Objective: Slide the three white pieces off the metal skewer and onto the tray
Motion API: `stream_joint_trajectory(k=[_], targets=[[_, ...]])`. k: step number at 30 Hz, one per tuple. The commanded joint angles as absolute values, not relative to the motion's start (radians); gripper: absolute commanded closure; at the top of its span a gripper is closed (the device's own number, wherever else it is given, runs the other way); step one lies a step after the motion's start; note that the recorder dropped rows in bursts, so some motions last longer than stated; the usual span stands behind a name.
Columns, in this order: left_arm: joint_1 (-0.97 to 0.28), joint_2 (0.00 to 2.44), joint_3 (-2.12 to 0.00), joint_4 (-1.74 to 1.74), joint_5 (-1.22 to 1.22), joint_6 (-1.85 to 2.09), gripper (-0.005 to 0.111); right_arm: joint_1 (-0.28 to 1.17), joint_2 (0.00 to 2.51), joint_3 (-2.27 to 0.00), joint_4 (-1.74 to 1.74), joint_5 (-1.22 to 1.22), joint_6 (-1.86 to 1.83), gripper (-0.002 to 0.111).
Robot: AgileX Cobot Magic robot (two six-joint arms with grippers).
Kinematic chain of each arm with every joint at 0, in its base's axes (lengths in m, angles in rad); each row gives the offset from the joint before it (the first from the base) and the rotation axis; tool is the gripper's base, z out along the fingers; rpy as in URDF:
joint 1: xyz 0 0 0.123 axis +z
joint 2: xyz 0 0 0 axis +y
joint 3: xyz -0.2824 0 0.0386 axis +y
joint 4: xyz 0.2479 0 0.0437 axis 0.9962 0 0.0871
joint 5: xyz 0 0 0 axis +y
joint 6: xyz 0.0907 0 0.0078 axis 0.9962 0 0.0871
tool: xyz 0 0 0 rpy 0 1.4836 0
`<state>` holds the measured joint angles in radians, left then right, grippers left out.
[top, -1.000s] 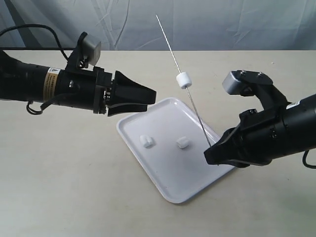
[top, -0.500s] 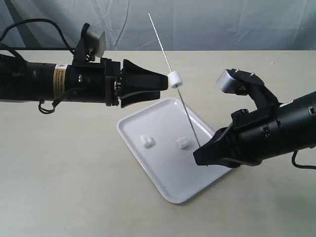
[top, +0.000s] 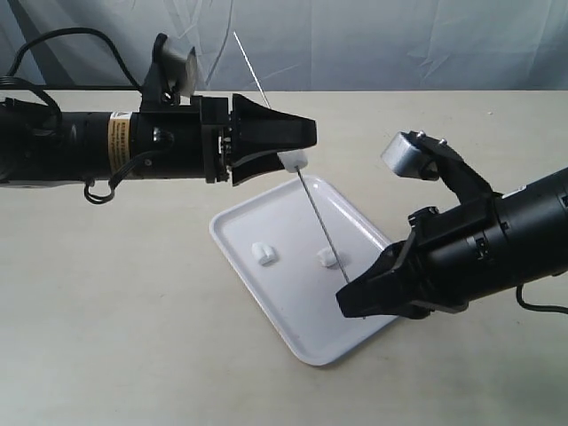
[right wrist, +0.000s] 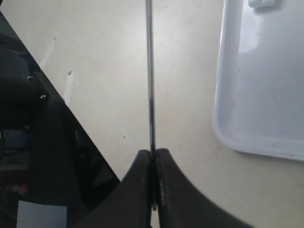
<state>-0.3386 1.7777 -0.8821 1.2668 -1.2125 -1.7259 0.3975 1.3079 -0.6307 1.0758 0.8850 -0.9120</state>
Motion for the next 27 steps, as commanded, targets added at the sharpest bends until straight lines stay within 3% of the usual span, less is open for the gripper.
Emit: stream_joint_trajectory(k=[1,5,14,23,27], targets=[[-0.342,1.77,-0.875,1.253,-1.221,-1.72,0.05,0.398,1.307,-0.636,1.086,0.891,-0.925,0.109],[-0.342,1.77,-0.875,1.263,-1.221,-1.72,0.061,0.398,1.307,-0.636,1.098,0.888,-0.936,0.109],[-0.342,1.77,-0.875,1.291,-1.221,-1.72,0.066,0.398,1.307,-0.636,1.109,0.869,-0.946,0.109],[-0.342,1.77,-0.875,1.293,-1.221,-1.72,0.094,0.398,1.307,-0.636,1.11,0.862,-0.946,0.109],[-0.342,1.77,-0.875,1.289,-1.221,-1.716,0.097,0.398,1.307,-0.636,1.104,0.863,-0.948,0.109]])
